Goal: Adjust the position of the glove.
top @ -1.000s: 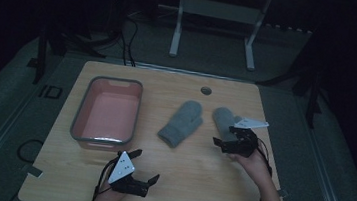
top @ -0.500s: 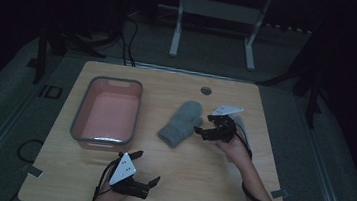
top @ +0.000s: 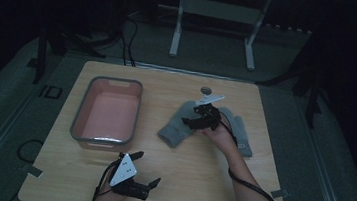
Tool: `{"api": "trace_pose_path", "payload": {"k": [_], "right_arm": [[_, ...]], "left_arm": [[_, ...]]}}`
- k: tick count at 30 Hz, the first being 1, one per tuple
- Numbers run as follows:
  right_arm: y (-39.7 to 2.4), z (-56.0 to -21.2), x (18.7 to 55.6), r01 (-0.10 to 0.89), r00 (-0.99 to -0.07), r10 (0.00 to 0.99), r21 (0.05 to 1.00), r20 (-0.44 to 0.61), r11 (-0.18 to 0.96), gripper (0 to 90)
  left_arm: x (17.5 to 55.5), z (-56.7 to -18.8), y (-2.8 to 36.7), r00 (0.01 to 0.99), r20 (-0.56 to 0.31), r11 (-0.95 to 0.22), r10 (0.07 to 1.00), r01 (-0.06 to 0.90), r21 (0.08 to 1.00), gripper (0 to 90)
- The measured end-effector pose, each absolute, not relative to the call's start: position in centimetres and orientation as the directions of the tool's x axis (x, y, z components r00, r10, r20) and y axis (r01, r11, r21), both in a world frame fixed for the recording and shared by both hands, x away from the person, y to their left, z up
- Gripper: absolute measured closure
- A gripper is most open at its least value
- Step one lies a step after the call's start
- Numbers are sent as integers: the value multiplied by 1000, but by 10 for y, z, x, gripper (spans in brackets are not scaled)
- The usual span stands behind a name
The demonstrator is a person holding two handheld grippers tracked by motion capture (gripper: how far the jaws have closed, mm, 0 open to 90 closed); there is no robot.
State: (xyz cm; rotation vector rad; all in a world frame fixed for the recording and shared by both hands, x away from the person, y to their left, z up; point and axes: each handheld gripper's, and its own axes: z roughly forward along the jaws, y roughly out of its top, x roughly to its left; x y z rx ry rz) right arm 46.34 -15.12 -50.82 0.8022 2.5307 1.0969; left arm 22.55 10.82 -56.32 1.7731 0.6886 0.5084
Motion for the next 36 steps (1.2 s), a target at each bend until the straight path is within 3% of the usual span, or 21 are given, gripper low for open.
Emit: {"api": "trace_pose_path", "payload": {"k": [4, 15, 19, 24, 26, 36], "right_arm": [[-143, -517, 471, 390, -814, 579, 707, -34, 590, 274], [-134, -538, 477, 363, -844, 529, 641, -81, 676, 446], [-134, -539, 480, 379, -845, 531, 632, -61, 676, 539], [-135, -540, 481, 373, -852, 521, 635, -55, 677, 760], [-135, -538, 479, 365, -855, 516, 638, -60, 678, 808], [-145, -516, 459, 264, -914, 403, 671, -56, 692, 828]], "left_arm": [[225, -563, 109, 737, 4, -221, 676, 198, 955, 2], [223, -564, 105, 743, 7, -233, 669, 201, 951, 2], [223, -564, 105, 742, 7, -233, 670, 202, 951, 2], [224, -564, 105, 743, 7, -237, 670, 205, 950, 2], [224, -565, 105, 743, 9, -240, 669, 204, 949, 2], [225, -564, 107, 733, 6, -229, 680, 205, 952, 3]]}}
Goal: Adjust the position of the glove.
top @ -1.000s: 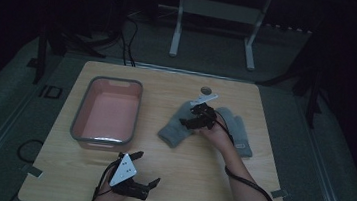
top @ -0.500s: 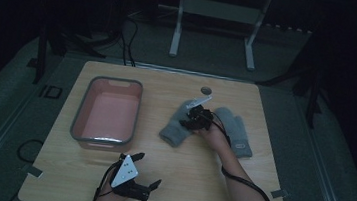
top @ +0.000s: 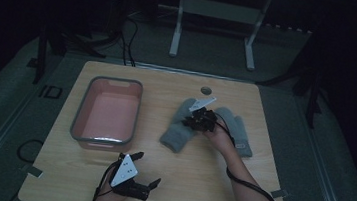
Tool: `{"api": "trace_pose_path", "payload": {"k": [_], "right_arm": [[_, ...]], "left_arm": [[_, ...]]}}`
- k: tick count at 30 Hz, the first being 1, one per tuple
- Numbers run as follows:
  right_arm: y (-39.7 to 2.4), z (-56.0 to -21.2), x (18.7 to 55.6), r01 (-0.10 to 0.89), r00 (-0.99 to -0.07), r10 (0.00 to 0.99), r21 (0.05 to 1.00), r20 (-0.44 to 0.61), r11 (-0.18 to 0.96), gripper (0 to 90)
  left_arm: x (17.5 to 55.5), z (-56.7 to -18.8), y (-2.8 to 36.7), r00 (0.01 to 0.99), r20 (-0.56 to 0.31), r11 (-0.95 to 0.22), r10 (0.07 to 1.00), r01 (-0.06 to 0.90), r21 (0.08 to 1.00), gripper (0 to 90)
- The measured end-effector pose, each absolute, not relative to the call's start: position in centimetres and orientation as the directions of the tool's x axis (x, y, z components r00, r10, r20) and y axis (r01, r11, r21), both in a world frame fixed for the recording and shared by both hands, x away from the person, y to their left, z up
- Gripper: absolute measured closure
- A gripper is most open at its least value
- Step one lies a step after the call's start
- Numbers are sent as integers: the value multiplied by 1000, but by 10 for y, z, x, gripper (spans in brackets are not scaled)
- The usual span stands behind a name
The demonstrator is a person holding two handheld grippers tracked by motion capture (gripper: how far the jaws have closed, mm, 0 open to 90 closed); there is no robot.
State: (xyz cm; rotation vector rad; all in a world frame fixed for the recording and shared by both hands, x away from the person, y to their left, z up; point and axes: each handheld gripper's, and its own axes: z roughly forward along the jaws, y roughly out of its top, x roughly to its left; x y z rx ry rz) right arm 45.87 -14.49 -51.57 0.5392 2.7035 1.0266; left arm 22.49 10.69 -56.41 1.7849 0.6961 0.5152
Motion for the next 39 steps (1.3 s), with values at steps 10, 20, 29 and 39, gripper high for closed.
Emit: {"api": "trace_pose_path", "payload": {"k": [10, 20, 29, 39], "right_arm": [[-163, -488, 426, 129, -980, 196, 692, -20, 710, 829], [-153, -525, 422, 85, -996, 80, 589, 35, 804, 815], [-151, -522, 432, 134, -991, 111, 574, 76, 808, 556], [-169, -500, 426, 132, -987, 162, 609, 5, 782, 455]], "left_arm": [[227, -565, 107, 728, 6, -229, 685, 208, 951, 2], [226, -565, 107, 729, 6, -229, 684, 208, 951, 2], [227, -564, 108, 730, 5, -229, 683, 208, 951, 3], [227, -564, 108, 731, 5, -230, 683, 209, 950, 2]]}}
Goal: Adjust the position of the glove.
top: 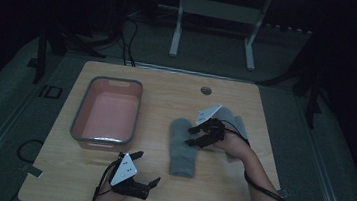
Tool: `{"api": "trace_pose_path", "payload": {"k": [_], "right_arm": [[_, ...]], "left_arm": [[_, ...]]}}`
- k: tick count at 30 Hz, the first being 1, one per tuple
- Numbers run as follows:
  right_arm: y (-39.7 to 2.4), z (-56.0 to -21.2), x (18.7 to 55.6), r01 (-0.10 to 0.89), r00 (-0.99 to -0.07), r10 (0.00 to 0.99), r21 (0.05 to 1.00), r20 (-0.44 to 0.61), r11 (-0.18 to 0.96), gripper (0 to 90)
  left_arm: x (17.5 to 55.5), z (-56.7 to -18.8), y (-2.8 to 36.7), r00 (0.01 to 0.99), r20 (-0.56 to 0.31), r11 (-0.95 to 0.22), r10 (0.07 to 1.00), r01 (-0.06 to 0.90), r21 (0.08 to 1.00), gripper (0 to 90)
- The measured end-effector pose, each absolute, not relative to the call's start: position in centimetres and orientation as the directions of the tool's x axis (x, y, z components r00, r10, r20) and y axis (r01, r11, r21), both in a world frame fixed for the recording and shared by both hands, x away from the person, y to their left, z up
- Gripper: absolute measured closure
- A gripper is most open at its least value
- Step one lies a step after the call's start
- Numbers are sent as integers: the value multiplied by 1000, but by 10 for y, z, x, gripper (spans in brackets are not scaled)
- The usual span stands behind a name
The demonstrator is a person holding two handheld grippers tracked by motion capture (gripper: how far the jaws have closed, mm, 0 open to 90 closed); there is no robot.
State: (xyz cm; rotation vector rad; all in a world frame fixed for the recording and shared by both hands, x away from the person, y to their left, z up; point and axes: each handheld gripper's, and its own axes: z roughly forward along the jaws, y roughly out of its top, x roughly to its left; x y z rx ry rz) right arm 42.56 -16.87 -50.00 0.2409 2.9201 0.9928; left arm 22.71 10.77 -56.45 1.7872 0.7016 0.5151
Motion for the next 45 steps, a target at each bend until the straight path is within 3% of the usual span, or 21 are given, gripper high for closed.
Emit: {"api": "trace_pose_path", "payload": {"k": [5, 12, 20, 27, 30, 32, 33, 37, 45], "right_arm": [[-181, -491, 421, 155, -977, 213, 625, -19, 765, 411], [-208, -479, 418, 243, -917, 390, 663, -79, 708, 274], [-245, -473, 416, 355, -864, 504, 683, -22, 639, 353], [-275, -475, 409, 412, -783, 619, 693, -63, 591, 352], [-292, -479, 408, 445, -750, 660, 701, -48, 558, 300], [-302, -483, 409, 468, -730, 683, 699, -39, 541, 340], [-308, -485, 410, 483, -714, 699, 703, -29, 522, 404], [-323, -496, 420, 507, -682, 732, 713, -11, 484, 470], [-318, -521, 436, 530, -666, 746, 705, 1, 472, 423]], "left_arm": [[227, -565, 107, 728, 2, -229, 686, 213, 950, 3], [227, -565, 107, 729, -1, -229, 685, 216, 949, 2], [228, -566, 107, 731, -2, -230, 683, 217, 949, 2], [228, -566, 107, 733, -4, -229, 680, 219, 948, 3], [229, -566, 107, 733, -14, -223, 680, 225, 949, 2], [229, -566, 107, 732, -14, -222, 681, 225, 949, 3], [229, -566, 107, 732, -15, -222, 681, 226, 948, 3], [229, -566, 106, 733, -10, -229, 680, 225, 947, 2], [229, -566, 107, 731, -12, -226, 682, 225, 948, 2]]}}
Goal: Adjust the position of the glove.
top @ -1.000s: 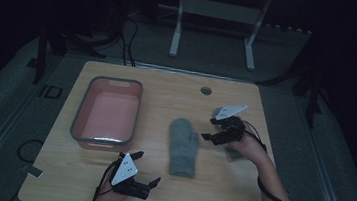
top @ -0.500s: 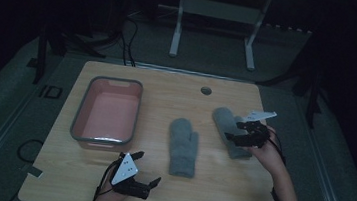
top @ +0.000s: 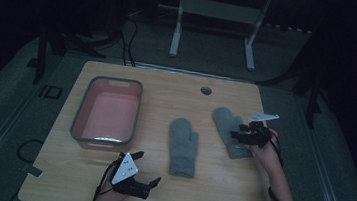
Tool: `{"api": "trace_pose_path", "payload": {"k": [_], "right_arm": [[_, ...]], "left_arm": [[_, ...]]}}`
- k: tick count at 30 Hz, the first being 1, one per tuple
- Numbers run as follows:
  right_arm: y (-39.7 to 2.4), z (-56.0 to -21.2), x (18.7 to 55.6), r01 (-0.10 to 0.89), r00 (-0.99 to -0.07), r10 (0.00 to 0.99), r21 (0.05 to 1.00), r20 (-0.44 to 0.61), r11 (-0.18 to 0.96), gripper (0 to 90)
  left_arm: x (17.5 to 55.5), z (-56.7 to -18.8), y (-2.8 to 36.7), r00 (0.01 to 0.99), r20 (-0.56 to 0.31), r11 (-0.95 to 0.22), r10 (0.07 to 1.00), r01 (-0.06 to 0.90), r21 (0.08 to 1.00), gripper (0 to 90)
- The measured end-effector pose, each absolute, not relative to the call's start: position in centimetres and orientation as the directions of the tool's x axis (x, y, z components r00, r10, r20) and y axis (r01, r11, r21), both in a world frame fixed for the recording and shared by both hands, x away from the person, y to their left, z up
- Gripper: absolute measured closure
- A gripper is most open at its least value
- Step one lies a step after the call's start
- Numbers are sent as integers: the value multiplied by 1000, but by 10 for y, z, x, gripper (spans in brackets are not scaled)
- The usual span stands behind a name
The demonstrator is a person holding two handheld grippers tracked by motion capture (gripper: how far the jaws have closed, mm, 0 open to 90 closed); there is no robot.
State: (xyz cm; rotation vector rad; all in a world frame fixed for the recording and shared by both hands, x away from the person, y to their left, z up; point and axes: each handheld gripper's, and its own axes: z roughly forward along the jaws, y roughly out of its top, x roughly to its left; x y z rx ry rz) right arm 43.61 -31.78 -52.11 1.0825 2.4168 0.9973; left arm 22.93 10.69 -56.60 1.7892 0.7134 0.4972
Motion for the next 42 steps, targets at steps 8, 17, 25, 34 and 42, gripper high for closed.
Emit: {"api": "trace_pose_path", "payload": {"k": [8, 17, 25, 34, 42], "right_arm": [[-310, -544, 437, 541, -653, 758, 694, -10, 475, 601], [-298, -544, 420, 616, -464, 884, 739, 60, 273, 806], [-288, -522, 390, 600, -341, 940, 776, 29, 194, 816], [-281, -504, 348, 589, -240, 968, 804, 73, 86, 816], [-273, -509, 322, 593, -216, 975, 801, 53, 88, 816]], "left_arm": [[229, -566, 107, 731, -11, -229, 682, 227, 947, 3], [229, -565, 107, 731, -7, -227, 683, 220, 949, 2], [228, -564, 107, 730, -5, -222, 684, 215, 951, 3], [228, -562, 105, 737, -1, -226, 676, 209, 952, 3], [229, -561, 104, 744, 0, -226, 669, 203, 953, 2]]}}
